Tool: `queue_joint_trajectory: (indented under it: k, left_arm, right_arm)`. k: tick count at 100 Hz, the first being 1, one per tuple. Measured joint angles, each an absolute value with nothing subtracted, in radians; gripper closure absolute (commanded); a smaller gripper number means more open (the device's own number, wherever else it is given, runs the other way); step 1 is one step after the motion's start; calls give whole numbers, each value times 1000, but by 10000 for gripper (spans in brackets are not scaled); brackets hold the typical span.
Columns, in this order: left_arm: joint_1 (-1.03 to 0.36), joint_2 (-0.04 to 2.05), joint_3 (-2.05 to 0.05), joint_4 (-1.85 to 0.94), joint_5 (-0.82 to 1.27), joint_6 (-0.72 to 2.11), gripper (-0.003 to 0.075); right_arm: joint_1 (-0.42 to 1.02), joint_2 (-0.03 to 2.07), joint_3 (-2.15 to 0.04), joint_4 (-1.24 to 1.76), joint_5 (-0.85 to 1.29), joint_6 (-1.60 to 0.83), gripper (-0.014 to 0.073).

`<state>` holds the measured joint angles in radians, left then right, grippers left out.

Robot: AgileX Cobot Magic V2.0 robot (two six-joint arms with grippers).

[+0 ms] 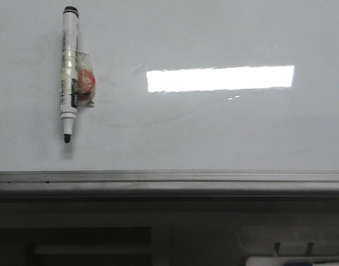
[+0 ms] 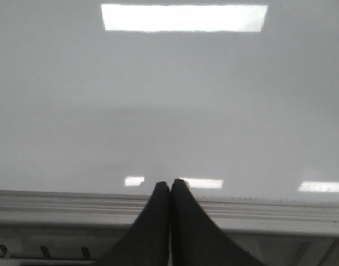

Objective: Write number 3 on whiteboard

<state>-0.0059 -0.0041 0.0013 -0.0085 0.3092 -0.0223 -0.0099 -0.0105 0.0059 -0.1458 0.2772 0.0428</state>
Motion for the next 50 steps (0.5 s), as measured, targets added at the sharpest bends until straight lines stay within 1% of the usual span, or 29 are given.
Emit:
queue_joint_trajectory:
  k: [24,50]
  left_arm:
    - [-6,-4,1,-14,240,-22,741]
    - [-6,-4,1,-14,208,-22,741]
  right_arm:
    - [-10,-11,6,-152,142,43,643]
    - [-10,-11,6,-153,129,43,643]
